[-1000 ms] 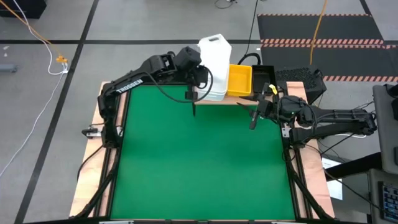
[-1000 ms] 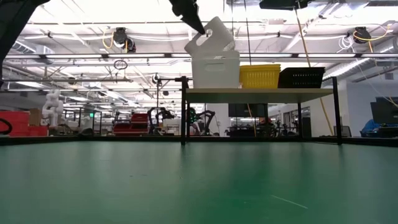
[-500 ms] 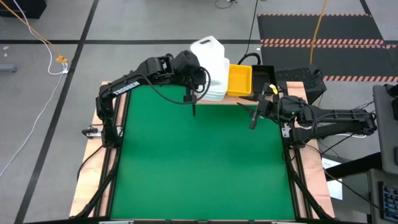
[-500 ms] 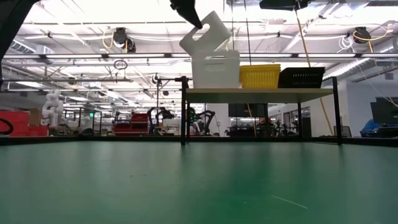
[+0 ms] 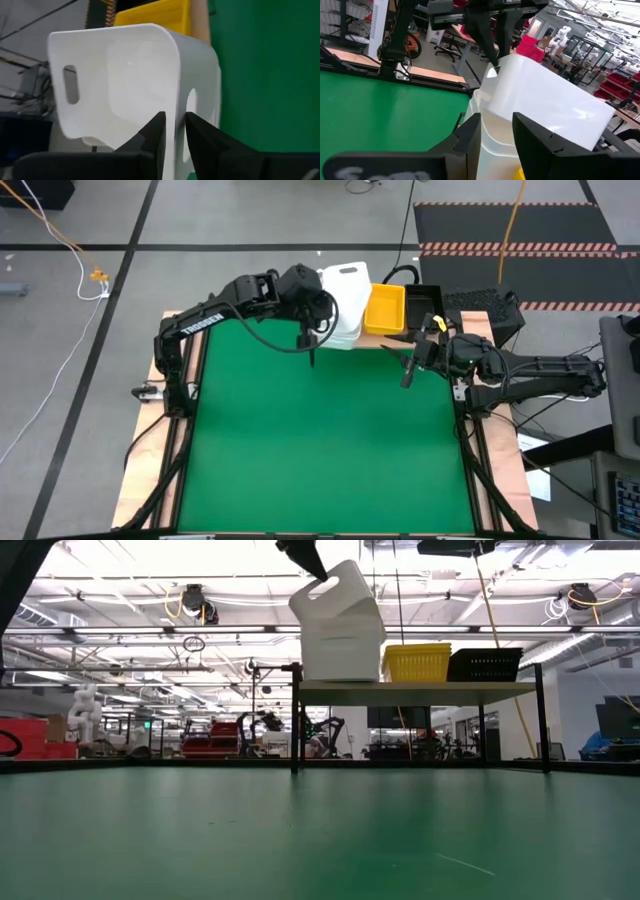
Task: Stack baskets on shelf by color
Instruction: Stack the white bin into the stacked white bins on the shelf
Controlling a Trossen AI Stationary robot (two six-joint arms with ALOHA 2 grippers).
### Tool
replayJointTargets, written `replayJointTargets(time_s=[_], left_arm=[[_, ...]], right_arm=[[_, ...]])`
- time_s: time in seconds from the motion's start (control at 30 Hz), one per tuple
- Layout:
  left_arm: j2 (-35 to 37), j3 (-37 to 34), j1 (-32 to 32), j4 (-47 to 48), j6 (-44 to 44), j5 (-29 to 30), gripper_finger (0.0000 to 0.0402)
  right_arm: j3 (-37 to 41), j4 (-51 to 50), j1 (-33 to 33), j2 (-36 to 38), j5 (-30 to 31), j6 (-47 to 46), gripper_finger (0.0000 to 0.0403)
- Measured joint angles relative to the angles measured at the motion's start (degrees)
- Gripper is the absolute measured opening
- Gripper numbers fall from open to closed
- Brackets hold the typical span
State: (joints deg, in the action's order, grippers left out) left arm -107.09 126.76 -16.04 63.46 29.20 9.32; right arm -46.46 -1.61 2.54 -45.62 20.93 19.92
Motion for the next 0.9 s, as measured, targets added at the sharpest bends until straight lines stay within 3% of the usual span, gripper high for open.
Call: replayJointTargets(time_s=[0.3,0.5,0.73,0.9], left_arm=[[0.0,0.0,1.24,-4.25,-1.38,2.85,0.0081],[0.0,0.0,4.3,-7.93,2.61,4.41,0.0081],[0.0,0.0,4.93,-6.2,0.96,9.2,0.0081],[0.0,0.0,4.93,0.34,-1.43,8.88,0.0081]], right_arm=[[0.0,0.02,-0.01,-0.12,0.0,-0.01,0.0105],[0.0,3.1,1.27,-2.81,-0.03,0.02,0.0105],[2.55,14.38,6.36,-9.56,0.8,2.45,0.0105],[3.94,17.31,9.56,-11.82,6.6,2.59,0.0105]])
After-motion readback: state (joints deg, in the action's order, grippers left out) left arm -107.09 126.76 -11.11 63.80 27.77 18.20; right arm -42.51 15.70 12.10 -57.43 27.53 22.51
